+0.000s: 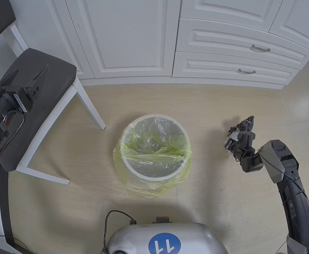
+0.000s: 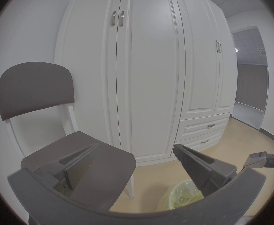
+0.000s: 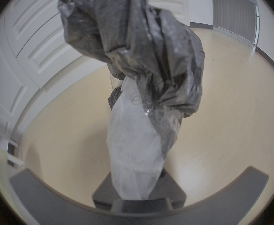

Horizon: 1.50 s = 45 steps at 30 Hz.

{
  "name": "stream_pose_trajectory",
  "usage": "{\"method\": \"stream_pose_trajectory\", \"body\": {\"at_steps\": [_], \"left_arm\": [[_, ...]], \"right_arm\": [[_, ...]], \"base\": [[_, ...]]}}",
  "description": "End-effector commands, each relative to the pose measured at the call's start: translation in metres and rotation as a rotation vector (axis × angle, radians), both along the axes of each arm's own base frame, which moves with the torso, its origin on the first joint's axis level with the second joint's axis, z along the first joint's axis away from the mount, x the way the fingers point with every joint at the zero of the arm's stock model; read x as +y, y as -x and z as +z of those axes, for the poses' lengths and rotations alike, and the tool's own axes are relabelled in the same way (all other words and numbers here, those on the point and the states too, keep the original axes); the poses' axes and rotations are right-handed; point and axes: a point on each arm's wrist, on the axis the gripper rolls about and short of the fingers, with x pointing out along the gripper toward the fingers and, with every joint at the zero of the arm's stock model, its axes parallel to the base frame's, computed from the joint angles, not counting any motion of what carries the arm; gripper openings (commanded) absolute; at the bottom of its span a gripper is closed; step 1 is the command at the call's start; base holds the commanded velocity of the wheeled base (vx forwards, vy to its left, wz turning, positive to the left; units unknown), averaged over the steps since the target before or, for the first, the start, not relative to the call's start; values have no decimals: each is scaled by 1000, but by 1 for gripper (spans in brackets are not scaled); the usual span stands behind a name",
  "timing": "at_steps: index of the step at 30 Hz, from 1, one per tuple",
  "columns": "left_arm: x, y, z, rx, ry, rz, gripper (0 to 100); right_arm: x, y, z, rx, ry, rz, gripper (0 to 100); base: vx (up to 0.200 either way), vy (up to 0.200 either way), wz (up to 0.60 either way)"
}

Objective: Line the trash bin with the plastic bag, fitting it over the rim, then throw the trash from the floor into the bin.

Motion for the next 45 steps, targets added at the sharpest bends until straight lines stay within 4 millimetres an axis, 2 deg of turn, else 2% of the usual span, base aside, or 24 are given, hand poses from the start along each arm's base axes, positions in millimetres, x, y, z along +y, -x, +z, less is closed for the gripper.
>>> {"method": "stream_pose_trajectory", "body": {"at_steps": [1, 3, 5, 14, 18, 19, 24, 25, 26, 27, 28, 29, 32, 33, 34, 36, 41, 45], "left_arm": [[1, 2, 0, -6, -1, -1, 100], [1, 3, 0, -6, -4, 0, 100], [1, 7, 0, -11, -8, -1, 100], [3, 8, 2, -21, -12, 5, 100], [5, 11, 5, -34, -8, 14, 100], [5, 11, 5, -34, -8, 14, 100], [7, 15, 8, -49, -5, 19, 100], [7, 16, 8, -54, -4, 19, 100], [7, 16, 8, -54, -4, 19, 100], [8, 16, 8, -56, -5, 19, 100], [7, 17, 9, -57, -5, 16, 100], [7, 17, 9, -57, -5, 16, 100], [6, 19, 6, -49, -10, 10, 100], [6, 19, 6, -49, -10, 8, 100], [6, 18, 5, -46, -11, 10, 100], [6, 18, 5, -44, -12, 7, 100], [3, 15, 1, -26, -19, -5, 100], [3, 17, 1, -27, -19, -9, 100]], "right_arm": [[20, 61, 23, 214, 101, 236, 0], [22, 70, 23, 245, 128, 268, 0], [27, 89, 18, 300, 213, 327, 0], [32, 125, 36, 359, 327, 438, 0], [32, 147, 54, 359, 409, 520, 0], [32, 147, 54, 359, 409, 520, 0], [29, 172, 110, 264, 492, 540, 0], [29, 181, 127, 236, 498, 536, 0], [29, 181, 127, 236, 498, 536, 0], [28, 196, 149, 195, 510, 525, 0], [29, 205, 159, 174, 522, 529, 0], [29, 205, 159, 174, 522, 529, 0], [28, 244, 195, 88, 605, 540, 0], [28, 245, 196, 86, 609, 539, 0], [31, 266, 207, 55, 635, 554, 0], [36, 286, 218, 12, 653, 572, 0], [50, 317, 246, -126, 671, 594, 0], [67, 346, 251, -209, 675, 653, 0]], "base": [[0, 0, 0], [0, 0, 0], [0, 0, 0], [0, 0, 0], [0, 0, 0], [0, 0, 0], [0, 0, 0], [0, 0, 0], [0, 0, 0], [0, 0, 0], [0, 0, 0], [0, 0, 0], [0, 0, 0], [0, 0, 0], [0, 0, 0], [0, 0, 0], [0, 0, 0], [0, 0, 0]]}}
